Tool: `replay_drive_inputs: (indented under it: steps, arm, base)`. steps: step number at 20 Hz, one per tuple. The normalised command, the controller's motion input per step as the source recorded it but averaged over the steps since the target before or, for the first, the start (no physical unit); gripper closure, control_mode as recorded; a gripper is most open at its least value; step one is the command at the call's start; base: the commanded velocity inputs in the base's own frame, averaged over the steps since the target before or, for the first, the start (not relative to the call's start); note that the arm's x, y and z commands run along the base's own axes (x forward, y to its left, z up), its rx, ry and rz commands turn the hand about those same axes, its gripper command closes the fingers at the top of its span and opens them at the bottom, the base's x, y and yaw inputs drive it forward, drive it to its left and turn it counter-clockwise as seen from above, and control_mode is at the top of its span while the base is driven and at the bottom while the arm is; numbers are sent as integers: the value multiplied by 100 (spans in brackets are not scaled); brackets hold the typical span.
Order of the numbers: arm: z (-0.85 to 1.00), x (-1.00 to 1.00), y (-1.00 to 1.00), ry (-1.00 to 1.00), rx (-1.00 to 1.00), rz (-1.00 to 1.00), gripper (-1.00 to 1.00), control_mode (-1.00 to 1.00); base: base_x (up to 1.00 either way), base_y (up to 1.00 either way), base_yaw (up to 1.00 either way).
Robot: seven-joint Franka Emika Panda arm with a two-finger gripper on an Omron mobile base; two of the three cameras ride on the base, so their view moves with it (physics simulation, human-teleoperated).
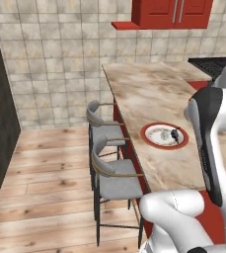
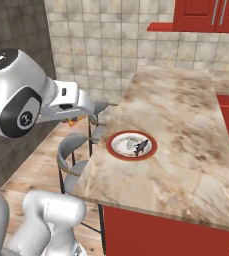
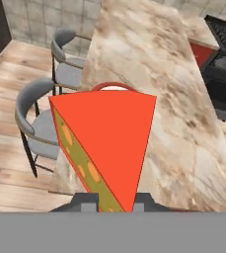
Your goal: Take the cheese, fish, and garlic from the fridge and place them on the plate on the dining counter to create an appetizer plate.
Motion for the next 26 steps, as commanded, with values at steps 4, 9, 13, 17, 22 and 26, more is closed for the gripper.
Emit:
replay_drive_inputs:
  steps: [4,9,13,17,22,26]
  arm:
    - [-83,62,0,40,0,0,100,-100]
    - [-86,56,4,21,0,0,100,-100]
    - [-36,43,1,1,1,0,100,-100]
    - [-16,44,-1,0,4,0,100,-100]
    - [-29,54,-6,0,7,0,100,-100]
    - [-47,54,-10,0,9,0,100,-100]
  base:
    - [0,0,0]
    - [0,0,0]
    - [0,0,0]
    - [0,0,0]
    - [0,0,0]
    - [0,0,0]
